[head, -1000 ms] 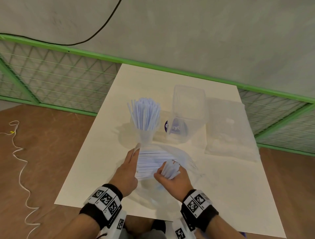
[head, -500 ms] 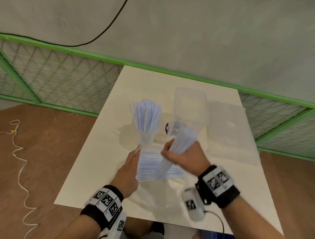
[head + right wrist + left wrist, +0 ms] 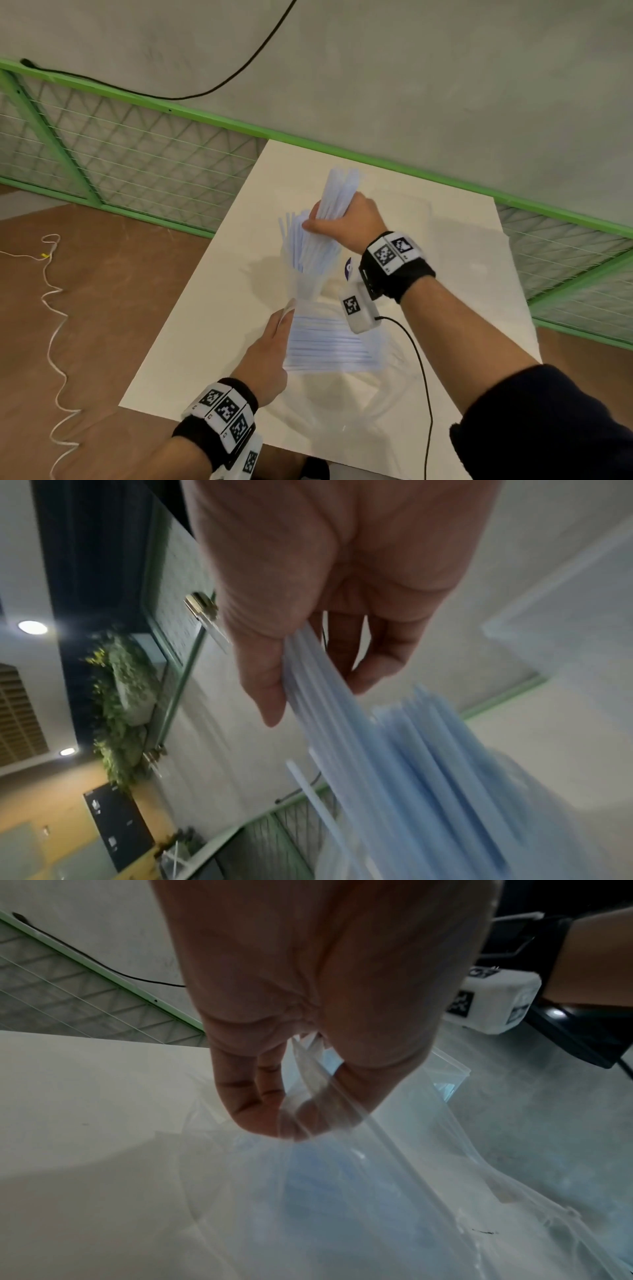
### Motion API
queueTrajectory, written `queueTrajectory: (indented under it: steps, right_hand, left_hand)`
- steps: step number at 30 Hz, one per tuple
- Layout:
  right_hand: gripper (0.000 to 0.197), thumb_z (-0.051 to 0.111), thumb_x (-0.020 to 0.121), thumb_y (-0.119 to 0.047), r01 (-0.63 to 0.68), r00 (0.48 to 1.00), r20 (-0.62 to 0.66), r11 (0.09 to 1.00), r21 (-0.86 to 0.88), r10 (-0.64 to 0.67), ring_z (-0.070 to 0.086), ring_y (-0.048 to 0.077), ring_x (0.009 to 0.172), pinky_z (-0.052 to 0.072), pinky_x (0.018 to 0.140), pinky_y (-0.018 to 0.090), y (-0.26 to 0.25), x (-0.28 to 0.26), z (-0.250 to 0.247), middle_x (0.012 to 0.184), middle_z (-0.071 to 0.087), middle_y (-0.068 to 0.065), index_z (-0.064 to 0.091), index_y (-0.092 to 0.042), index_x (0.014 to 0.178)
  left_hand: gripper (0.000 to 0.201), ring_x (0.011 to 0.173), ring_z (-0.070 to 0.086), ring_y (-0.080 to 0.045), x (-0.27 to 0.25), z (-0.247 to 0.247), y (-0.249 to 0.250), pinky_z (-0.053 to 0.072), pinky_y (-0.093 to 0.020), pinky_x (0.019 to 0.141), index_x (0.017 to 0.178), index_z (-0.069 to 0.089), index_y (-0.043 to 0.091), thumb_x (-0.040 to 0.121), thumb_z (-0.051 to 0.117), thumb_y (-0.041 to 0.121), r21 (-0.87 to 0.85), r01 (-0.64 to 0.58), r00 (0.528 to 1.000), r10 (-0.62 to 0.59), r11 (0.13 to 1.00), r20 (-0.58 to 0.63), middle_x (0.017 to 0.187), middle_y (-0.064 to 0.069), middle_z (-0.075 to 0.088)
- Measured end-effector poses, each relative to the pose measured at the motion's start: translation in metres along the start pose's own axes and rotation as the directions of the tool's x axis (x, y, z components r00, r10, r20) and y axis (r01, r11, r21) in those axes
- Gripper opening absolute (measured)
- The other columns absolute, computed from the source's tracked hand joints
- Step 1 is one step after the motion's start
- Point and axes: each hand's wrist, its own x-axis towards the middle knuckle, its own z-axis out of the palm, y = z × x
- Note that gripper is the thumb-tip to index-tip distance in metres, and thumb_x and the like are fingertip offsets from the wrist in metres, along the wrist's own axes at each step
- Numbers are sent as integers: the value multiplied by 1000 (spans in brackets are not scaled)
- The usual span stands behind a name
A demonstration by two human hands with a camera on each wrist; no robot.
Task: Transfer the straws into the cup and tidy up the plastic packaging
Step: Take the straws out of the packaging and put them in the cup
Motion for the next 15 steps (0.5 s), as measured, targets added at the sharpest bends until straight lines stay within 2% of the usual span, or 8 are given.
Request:
queueTrajectory:
  steps: [3, 5, 6, 8, 10, 11, 12, 15]
  right_hand:
    - [57, 83, 62, -55, 13, 1000, 19, 1000, -16, -13, 63, 21, 104, 53, 90, 43, 13, 1, 17, 110, 68, -2, 68, -26, 109]
    - [76, 82, 53, -64, 45, 997, -56, 999, 3, -45, 54, 23, 118, 47, 98, 47, 19, 2, 17, 124, 60, -7, 59, -35, 119]
    - [80, 84, 54, -61, 68, 993, -103, 997, 28, -65, 49, 21, 123, 44, 102, 46, 20, 2, 14, 130, 55, -9, 53, -36, 124]
    - [87, 89, 61, -47, 141, 975, -191, 983, 118, -117, 45, 15, 125, 41, 105, 34, 19, 0, 6, 137, 46, -9, 45, -30, 135]
    - [88, 87, 68, -41, 224, 946, -274, 962, 157, -176, 46, 10, 120, 40, 96, 13, 15, -8, 2, 141, 40, -9, 38, -26, 140]
    - [85, 83, 74, -40, 264, 930, -300, 953, 147, -211, 46, 9, 121, 38, 93, 9, 15, -12, 3, 144, 38, -8, 36, -25, 142]
    - [79, 77, 80, -41, 296, 919, -307, 947, 121, -248, 45, 10, 124, 38, 97, 12, 17, -16, 6, 148, 37, -6, 34, -23, 144]
    - [70, 54, 93, -50, 341, 920, -141, 925, -167, -365, 31, 19, 143, 29, 113, 42, 28, -27, 19, 157, 31, 1, 30, -17, 150]
  left_hand:
    - [98, 116, 51, -18, 0, -1, 1, 46, -18, 86, 154, -2, 26, 78, 48, -9, -17, -3, 1000, 3, 1000, -4, 157, 20, -4]
    - [99, 124, 48, -18, -1, -2, 1, 49, -25, 94, 154, -3, 28, 77, 48, -9, -28, -9, 1000, 9, 1000, -1, 157, 21, -4]
    - [100, 124, 47, -18, -1, -2, 1, 49, -27, 96, 154, -3, 29, 77, 48, -10, -32, -11, 1000, 11, 999, 0, 157, 21, -3]
    - [100, 121, 50, -18, -1, -3, 2, 50, -28, 95, 153, -3, 30, 77, 48, -10, -33, -8, 1000, 8, 999, 0, 157, 20, -2]
    - [99, 110, 54, -17, -2, -4, 3, 50, -24, 88, 153, -3, 28, 78, 48, -10, -17, 1, 1000, -1, 1000, 2, 157, 20, -3]
    - [98, 102, 54, -15, -1, -3, 3, 48, -20, 83, 153, -3, 27, 78, 48, -10, -3, 8, 1000, -8, 1000, 3, 158, 20, -5]
    - [98, 94, 52, -13, -1, -3, 2, 45, -16, 79, 153, -4, 27, 79, 48, -10, 7, 15, 1000, -15, 1000, 3, 158, 20, -6]
    - [99, 94, 53, -13, 0, -2, 1, 43, -15, 78, 153, -4, 27, 78, 49, -10, 16, 14, 1000, -14, 1000, -1, 157, 22, -7]
